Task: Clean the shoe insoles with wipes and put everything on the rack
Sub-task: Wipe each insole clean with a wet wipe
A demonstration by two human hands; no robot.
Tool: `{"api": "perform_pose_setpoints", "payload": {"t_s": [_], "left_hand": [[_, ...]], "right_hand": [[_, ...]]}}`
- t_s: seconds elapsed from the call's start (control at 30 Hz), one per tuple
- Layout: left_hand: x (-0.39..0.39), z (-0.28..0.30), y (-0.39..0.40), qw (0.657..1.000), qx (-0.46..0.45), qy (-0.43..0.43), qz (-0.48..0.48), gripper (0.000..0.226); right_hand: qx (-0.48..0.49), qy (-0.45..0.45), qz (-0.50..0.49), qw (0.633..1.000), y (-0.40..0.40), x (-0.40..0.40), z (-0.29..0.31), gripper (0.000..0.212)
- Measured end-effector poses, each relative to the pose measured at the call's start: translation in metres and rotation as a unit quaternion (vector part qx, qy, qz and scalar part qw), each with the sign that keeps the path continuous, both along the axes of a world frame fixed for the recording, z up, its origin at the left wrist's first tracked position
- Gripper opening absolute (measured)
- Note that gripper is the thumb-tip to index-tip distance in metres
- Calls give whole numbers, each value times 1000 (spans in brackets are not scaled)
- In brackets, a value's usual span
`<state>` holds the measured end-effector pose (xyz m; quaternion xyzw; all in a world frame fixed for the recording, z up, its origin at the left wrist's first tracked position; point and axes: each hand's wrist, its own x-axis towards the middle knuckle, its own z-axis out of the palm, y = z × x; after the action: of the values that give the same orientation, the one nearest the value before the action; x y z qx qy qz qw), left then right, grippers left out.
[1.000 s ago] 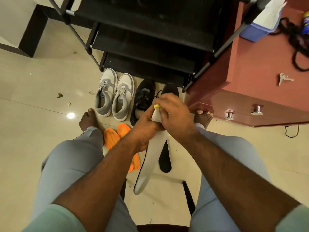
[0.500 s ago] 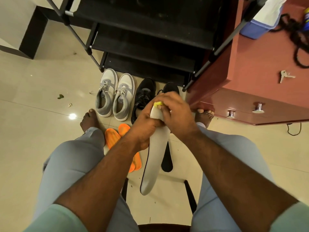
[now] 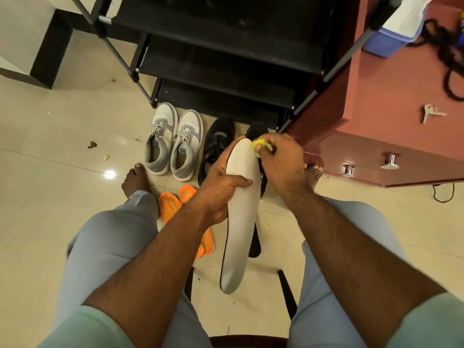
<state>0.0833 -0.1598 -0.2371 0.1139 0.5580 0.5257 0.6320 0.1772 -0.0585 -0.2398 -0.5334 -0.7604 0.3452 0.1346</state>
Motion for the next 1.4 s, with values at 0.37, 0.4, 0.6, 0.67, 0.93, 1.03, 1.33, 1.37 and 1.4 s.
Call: {"api": "perform_pose_setpoints", "payload": {"t_s": [0.37,0.4,0.6,0.67,0.93,1.03,1.33,1.37,1.4], "left_hand": [[3,-1,0,1000,8,1,-8,86],[3,-2,0,1000,7,3,-11,85],[3,-4,-2,1000,7,-7,11,69],[3,-4,-1,1000,10,-8,12,76],[-2,-3,-1,997,20,-68,29,88],[-1,-1,0,994,24,-99,34,90],[-4,-3,3,958,23,-254,131,52],[-5,-5,3,956,21,-261,134,56],[-4,-6,3,955,22,-264,132,57]], "right_hand": [[-22,45,-41,998,-1,-8,-4,24],[-19,39,-28,999,-4,-8,-3,24],[28,79,133,988,-30,-12,5,24],[17,79,57,995,-17,-11,2,24],[-48,75,112,990,-26,-6,9,14],[-55,58,98,992,-19,-6,7,15],[-90,78,155,981,-37,-5,11,7],[-83,73,164,980,-36,-5,11,7],[-77,69,155,982,-33,-6,12,7]]}}
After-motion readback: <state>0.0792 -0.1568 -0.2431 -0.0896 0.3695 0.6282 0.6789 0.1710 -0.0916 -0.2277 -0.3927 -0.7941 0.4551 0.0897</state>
